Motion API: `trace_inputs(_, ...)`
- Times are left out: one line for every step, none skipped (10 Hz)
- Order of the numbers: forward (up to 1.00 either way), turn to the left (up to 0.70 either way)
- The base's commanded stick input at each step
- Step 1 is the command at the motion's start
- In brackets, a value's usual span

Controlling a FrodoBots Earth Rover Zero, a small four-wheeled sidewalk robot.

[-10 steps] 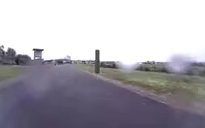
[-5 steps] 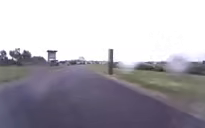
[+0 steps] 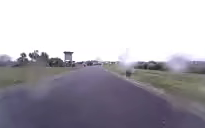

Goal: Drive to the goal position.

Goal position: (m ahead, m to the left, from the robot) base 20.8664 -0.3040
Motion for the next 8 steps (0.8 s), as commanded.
trace_inputs(1.00, 0.10)
trace_inputs(1.00, 0.02)
trace_inputs(1.00, 0.00)
trace_inputs(1.00, 0.00)
trace_inputs(1.00, 0.00)
trace_inputs(1.00, 0.00)
trace_inputs(1.00, 0.00)
trace_inputs(1.00, 0.00)
